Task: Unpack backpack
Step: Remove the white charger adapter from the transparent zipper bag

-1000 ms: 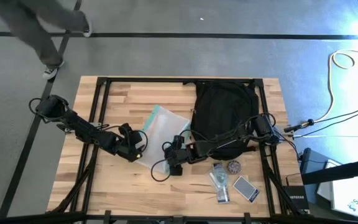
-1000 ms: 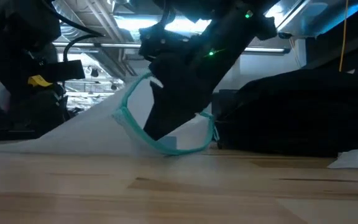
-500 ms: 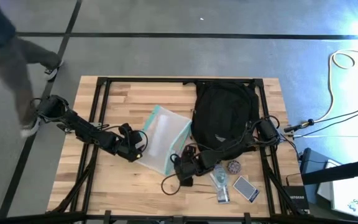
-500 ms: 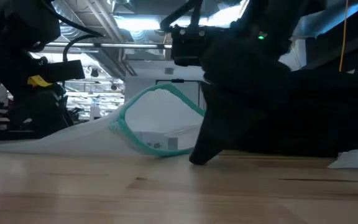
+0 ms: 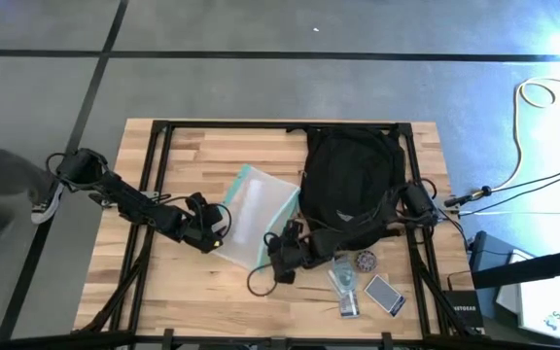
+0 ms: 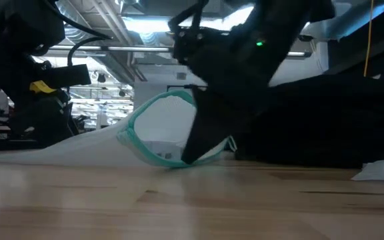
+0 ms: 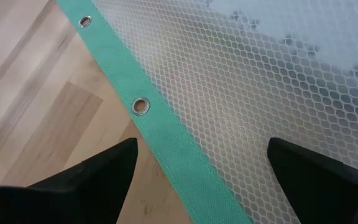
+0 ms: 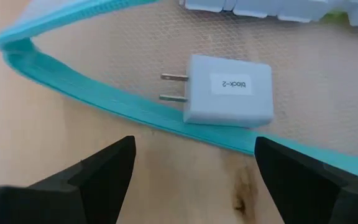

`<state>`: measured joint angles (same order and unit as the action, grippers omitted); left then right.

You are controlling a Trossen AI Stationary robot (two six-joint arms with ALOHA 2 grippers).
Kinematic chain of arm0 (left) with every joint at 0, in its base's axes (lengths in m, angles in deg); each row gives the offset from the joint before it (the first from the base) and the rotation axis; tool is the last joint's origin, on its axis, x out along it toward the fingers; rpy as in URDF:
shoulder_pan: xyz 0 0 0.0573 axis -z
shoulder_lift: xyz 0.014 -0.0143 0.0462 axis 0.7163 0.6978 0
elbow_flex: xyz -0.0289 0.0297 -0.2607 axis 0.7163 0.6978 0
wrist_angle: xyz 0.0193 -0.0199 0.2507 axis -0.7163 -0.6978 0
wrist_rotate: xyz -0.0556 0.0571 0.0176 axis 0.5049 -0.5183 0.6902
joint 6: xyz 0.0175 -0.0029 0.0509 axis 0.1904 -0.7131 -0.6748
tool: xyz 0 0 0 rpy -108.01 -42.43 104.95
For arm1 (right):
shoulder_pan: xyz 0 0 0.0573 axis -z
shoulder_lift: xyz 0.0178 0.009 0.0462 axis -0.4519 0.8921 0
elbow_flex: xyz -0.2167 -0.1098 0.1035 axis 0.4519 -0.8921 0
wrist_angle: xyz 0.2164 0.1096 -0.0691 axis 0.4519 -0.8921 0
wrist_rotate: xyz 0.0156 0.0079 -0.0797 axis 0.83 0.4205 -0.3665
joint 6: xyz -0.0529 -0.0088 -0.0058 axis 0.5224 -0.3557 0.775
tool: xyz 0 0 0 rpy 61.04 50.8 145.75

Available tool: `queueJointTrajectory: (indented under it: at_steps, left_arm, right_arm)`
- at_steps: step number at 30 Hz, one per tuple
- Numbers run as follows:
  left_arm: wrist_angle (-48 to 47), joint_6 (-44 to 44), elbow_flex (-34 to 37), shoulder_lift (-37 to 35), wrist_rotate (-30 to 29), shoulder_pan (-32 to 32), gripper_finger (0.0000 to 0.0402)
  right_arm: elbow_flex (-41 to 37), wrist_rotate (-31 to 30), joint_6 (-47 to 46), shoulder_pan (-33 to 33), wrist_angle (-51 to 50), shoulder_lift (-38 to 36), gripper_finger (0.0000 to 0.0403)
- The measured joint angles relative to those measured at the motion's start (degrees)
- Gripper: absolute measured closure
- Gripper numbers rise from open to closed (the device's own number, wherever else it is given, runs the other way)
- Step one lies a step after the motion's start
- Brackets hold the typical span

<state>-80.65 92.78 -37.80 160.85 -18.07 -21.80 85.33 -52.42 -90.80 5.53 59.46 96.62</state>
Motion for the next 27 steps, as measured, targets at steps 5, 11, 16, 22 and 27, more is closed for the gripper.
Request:
queueJointTrajectory:
  at_steps: [5,11,16,22,27]
  left_arm:
    - [0.02,0.02,0.0,0.0,0.0,0.0,0.0053]
    - [0.02,0.07,0.0,0.0,-0.28,0.0,0.0053]
    - [0.0,0.35,0.04,0.0,-0.28,0.0,0.0053]
    - [0.02,0.26,0.04,0.0,-0.62,0.0,0.0053]
    - [0.02,0.42,0.04,0.0,-0.66,0.0,0.0053]
  right_arm:
    - [-0.04,1.9,2.46,1.19,0.46,-0.09,0.0088]
    - [-1.38,5.48,4.41,3.52,7.47,-0.24,0.0088]
    - [-5.58,5.43,3.34,4.85,7.87,-3.2,0.0088]
    - [-11.23,3.61,1.29,4.84,17.21,-7.6,0.0074]
    - [-11.96,3.23,0.34,4.84,19.62,-7.39,0.0013]
